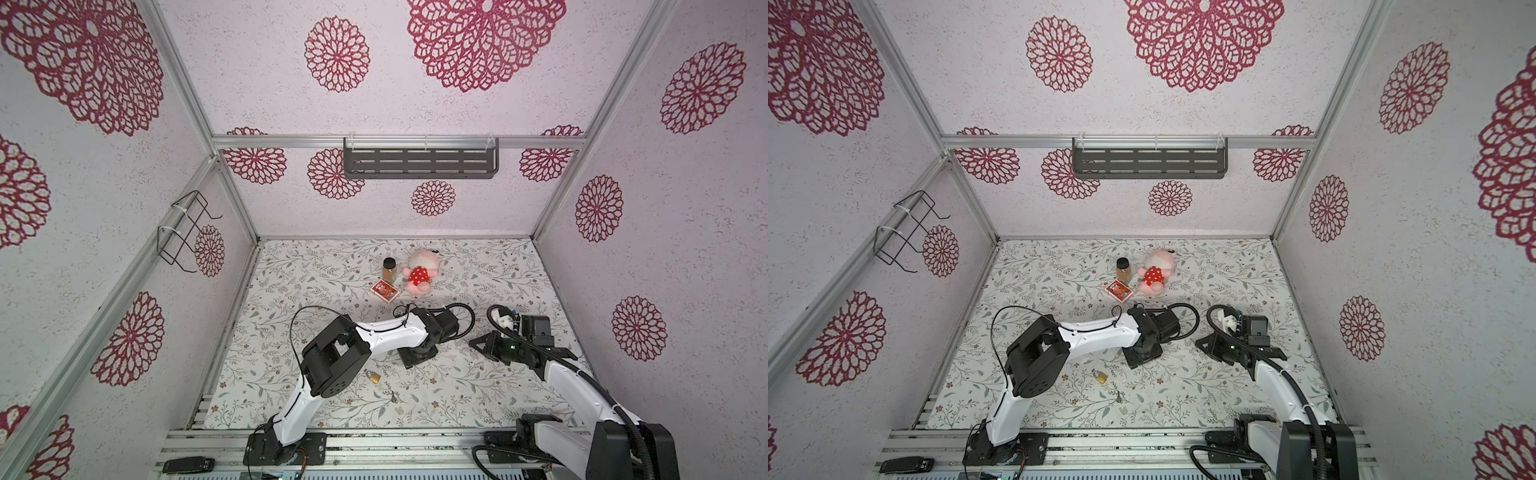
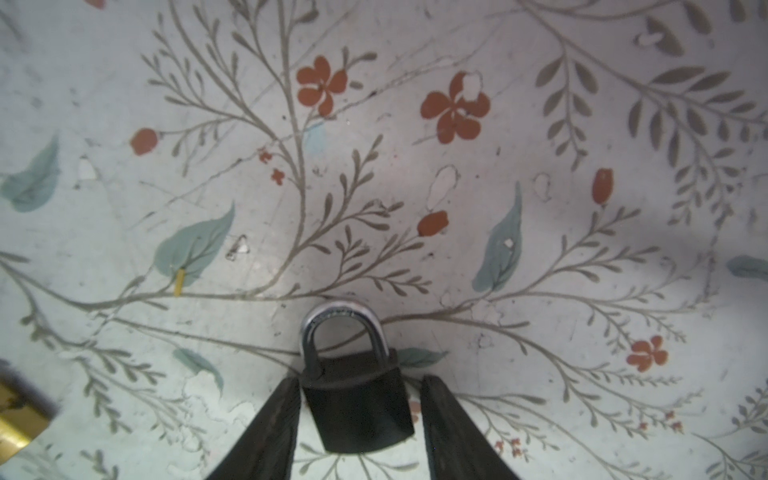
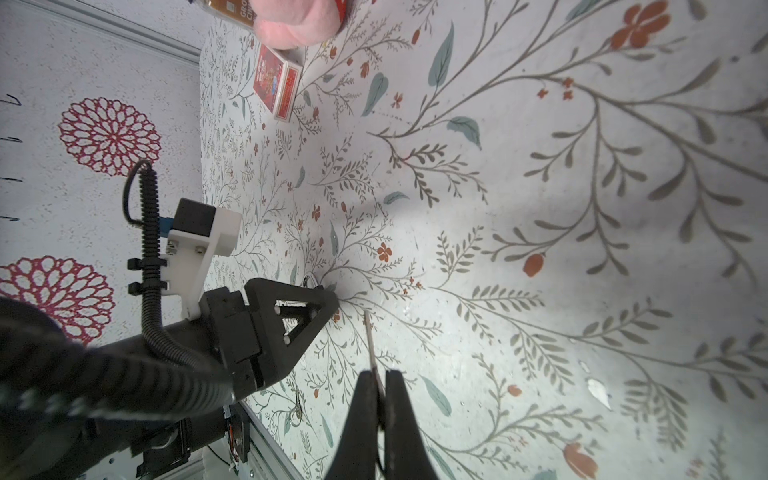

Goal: Unlock with the key
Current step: 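Close the left gripper on the black padlock body, then lift the black padlock with the left gripper while the right gripper brings the key closer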

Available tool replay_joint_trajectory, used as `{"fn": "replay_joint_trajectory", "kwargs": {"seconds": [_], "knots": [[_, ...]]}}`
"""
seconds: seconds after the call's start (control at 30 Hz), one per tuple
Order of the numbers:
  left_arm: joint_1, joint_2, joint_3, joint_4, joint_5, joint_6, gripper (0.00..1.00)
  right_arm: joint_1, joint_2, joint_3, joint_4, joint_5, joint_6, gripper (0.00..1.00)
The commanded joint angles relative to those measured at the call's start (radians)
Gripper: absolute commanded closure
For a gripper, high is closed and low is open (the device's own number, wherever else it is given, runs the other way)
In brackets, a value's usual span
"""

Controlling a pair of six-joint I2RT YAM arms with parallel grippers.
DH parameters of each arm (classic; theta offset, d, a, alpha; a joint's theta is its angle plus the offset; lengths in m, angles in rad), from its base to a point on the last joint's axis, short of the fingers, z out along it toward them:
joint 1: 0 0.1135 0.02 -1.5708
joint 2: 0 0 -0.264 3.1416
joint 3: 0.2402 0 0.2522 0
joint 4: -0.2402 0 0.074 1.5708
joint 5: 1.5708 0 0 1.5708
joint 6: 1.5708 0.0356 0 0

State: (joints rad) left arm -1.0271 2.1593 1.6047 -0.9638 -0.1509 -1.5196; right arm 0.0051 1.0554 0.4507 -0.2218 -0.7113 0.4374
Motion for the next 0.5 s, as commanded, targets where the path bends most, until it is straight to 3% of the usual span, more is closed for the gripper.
{"fn": "replay_joint_trajectory", "kwargs": {"seconds": [0.0,0.47], "knots": [[0.001,0.017,-0.028,0.011,-0.001,-0.017,0.51,-0.001,0.004,0.020,0.012,-0.005,-0.018,1.00],[0.001,-0.007,-0.030,0.031,-0.006,-0.004,0.59,0.015,0.002,0.020,0.007,-0.004,-0.013,1.00]]}}
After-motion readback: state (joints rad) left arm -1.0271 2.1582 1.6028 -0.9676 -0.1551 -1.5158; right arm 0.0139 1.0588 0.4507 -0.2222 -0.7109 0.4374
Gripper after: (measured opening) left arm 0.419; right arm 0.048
